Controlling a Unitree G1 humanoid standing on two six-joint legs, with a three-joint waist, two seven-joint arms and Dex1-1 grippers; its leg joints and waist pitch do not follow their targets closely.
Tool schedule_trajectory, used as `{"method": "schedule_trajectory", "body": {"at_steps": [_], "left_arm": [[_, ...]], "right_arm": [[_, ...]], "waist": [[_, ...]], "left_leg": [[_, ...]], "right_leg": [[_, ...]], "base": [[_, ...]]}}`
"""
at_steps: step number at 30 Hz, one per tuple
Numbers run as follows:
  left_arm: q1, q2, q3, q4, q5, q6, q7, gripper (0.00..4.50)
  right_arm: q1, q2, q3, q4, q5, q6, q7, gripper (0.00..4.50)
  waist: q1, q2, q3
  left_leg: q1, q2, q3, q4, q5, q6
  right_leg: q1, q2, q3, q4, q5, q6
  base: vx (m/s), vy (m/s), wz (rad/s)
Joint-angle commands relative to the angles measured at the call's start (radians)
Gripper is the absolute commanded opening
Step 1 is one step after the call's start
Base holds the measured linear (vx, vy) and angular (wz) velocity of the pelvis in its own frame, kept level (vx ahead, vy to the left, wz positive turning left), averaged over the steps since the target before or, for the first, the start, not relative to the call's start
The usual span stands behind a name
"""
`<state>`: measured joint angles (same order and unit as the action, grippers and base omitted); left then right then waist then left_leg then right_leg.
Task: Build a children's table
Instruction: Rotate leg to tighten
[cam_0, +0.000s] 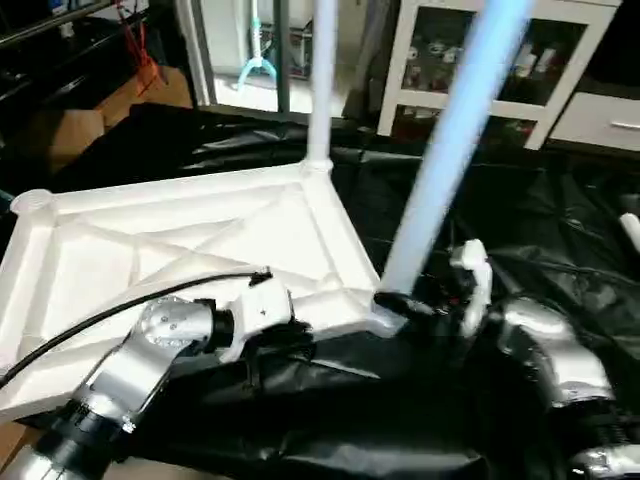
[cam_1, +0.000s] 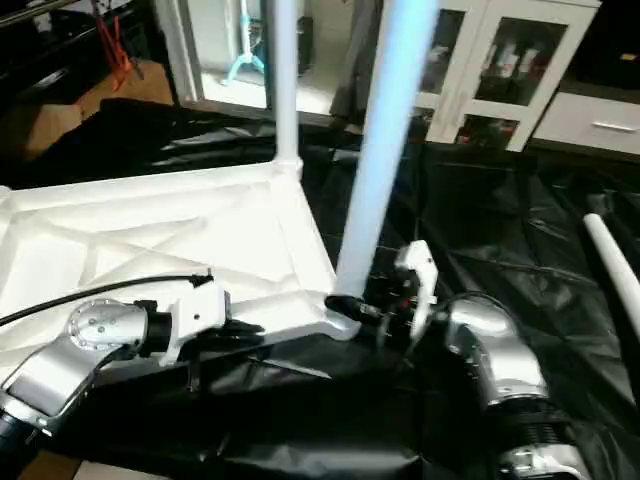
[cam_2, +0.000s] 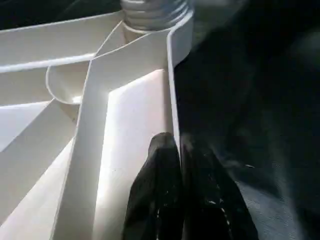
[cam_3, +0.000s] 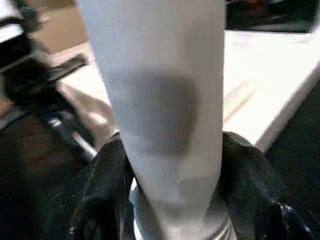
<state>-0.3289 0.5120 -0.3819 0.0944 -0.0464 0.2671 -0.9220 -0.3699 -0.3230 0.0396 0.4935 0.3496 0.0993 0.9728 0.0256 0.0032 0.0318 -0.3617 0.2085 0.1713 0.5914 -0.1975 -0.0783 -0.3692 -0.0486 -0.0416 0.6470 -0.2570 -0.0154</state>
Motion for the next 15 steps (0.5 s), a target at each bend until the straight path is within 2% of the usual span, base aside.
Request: {"method": "schedule_trajectory", "body": {"at_steps": [1, 2, 3, 5, 7, 8, 9, 10, 11, 13, 14, 15], "left_arm": [[0.001, -0.045, -0.004, 0.079, 0.073, 0.152, 0.132, 0.00], [-0.014, -0.074, 0.012, 0.097, 0.080, 0.186, 0.187, 0.00], [-0.041, -0.135, 0.052, 0.128, 0.080, 0.233, 0.288, 0.00], [-0.094, -0.239, 0.109, 0.184, 0.062, 0.305, 0.423, 0.00], [-0.138, -0.313, 0.131, 0.222, 0.040, 0.332, 0.483, 0.00], [-0.155, -0.343, 0.130, 0.233, 0.033, 0.334, 0.492, 0.00], [-0.170, -0.371, 0.130, 0.240, 0.030, 0.340, 0.497, 0.00], [-0.180, -0.391, 0.134, 0.243, 0.032, 0.349, 0.500, 0.00], [-0.184, -0.391, 0.127, 0.246, 0.040, 0.351, 0.492, 0.00], [-0.183, -0.380, 0.117, 0.243, 0.045, 0.342, 0.473, 0.00], [-0.174, -0.361, 0.104, 0.236, 0.049, 0.326, 0.449, 0.00], [-0.165, -0.341, 0.091, 0.228, 0.052, 0.311, 0.425, 0.00]], "right_arm": [[-0.037, 0.019, -0.092, 0.113, -0.068, 0.022, -0.313, 2.14], [-0.045, 0.034, -0.099, 0.128, -0.079, 0.022, -0.373, 2.07], [-0.056, 0.064, -0.113, 0.150, -0.092, 0.031, -0.476, 2.07], [-0.073, 0.138, -0.147, 0.184, -0.094, 0.057, -0.659, 2.00], [-0.082, 0.212, -0.161, 0.207, -0.088, 0.065, -0.766, 2.00], [-0.084, 0.246, -0.155, 0.211, -0.088, 0.066, -0.792, 1.99], [-0.089, 0.278, -0.141, 0.214, -0.095, 0.064, -0.808, 1.99], [-0.094, 0.298, -0.129, 0.217, -0.106, 0.060, -0.818, 1.99], [-0.100, 0.306, -0.123, 0.219, -0.107, 0.060, -0.809, 1.99], [-0.105, 0.303, -0.109, 0.217, -0.107, 0.060, -0.775, 1.99], [-0.105, 0.293, -0.103, 0.207, -0.104, 0.056, -0.741, 1.99], [-0.102, 0.283, -0.102, 0.194, -0.101, 0.050, -0.712, 2.34]], "waist": [[-0.005, 0.003, -0.028], [-0.006, 0.001, -0.023], [-0.006, 0.000, -0.021], [-0.003, 0.001, -0.027], [-0.002, 0.002, -0.029], [0.002, 0.000, -0.034], [0.004, 0.001, -0.037], [0.004, 0.001, -0.038], [0.005, 0.002, -0.042], [0.005, 0.002, -0.042], [0.005, 0.002, -0.043], [0.006, 0.002, -0.043]], "left_leg": [[0.012, 0.026, 0.000, -0.070, -0.177, 0.001], [0.019, 0.021, -0.002, -0.070, -0.239, -0.032], [0.019, 0.020, -0.003, -0.070, -0.254, -0.038], [0.020, 0.021, -0.005, -0.071, -0.242, -0.043], [0.020, 0.020, -0.005, -0.071, -0.229, -0.046], [0.017, 0.018, -0.006, -0.071, -0.213, -0.046], [0.012, 0.018, -0.007, -0.071, -0.187, -0.038], [0.010, 0.018, -0.007, -0.071, -0.178, -0.036], [0.007, 0.016, -0.008, -0.069, -0.153, -0.027], [0.007, 0.016, -0.008, -0.070, -0.151, -0.024], [0.004, 0.015, -0.007, -0.068, -0.139, -0.014], [0.004, 0.015, -0.007, -0.068, -0.143, -0.011]], "right_leg": [[0.024, -0.073, 0.046, -0.097, -0.082, -0.224], [0.022, -0.076, 0.048, -0.108, -0.229, -0.206], [0.020, -0.078, 0.051, -0.115, -0.294, -0.184], [0.020, -0.079, 0.052, -0.118, -0.302, -0.164], [0.016, -0.077, 0.053, -0.118, -0.276, -0.159], [0.021, -0.075, 0.052, -0.114, -0.235, -0.155], [0.026, -0.073, 0.050, -0.108, -0.149, -0.152], [0.027, -0.071, 0.050, -0.105, -0.115, -0.153], [0.032, -0.069, 0.049, -0.099, -0.029, -0.158], [0.034, -0.069, 0.048, -0.097, -0.011, -0.159], [0.038, -0.070, 0.048, -0.095, 0.034, -0.164], [0.038, -0.071, 0.048, -0.096, 0.032, -0.165]], "base": [[0.000, 0.000, 0.00], [0.000, 0.000, 0.00], [0.000, 0.000, 0.00], [0.000, 0.000, 0.00], [0.000, 0.000, 0.00], [0.000, 0.000, 0.00], [0.000, 0.000, 0.00], [0.000, 0.000, 0.00], [0.000, 0.000, 0.00], [0.000, 0.000, 0.00], [0.000, 0.000, 0.00], [0.000, 0.000, 0.00]]}}
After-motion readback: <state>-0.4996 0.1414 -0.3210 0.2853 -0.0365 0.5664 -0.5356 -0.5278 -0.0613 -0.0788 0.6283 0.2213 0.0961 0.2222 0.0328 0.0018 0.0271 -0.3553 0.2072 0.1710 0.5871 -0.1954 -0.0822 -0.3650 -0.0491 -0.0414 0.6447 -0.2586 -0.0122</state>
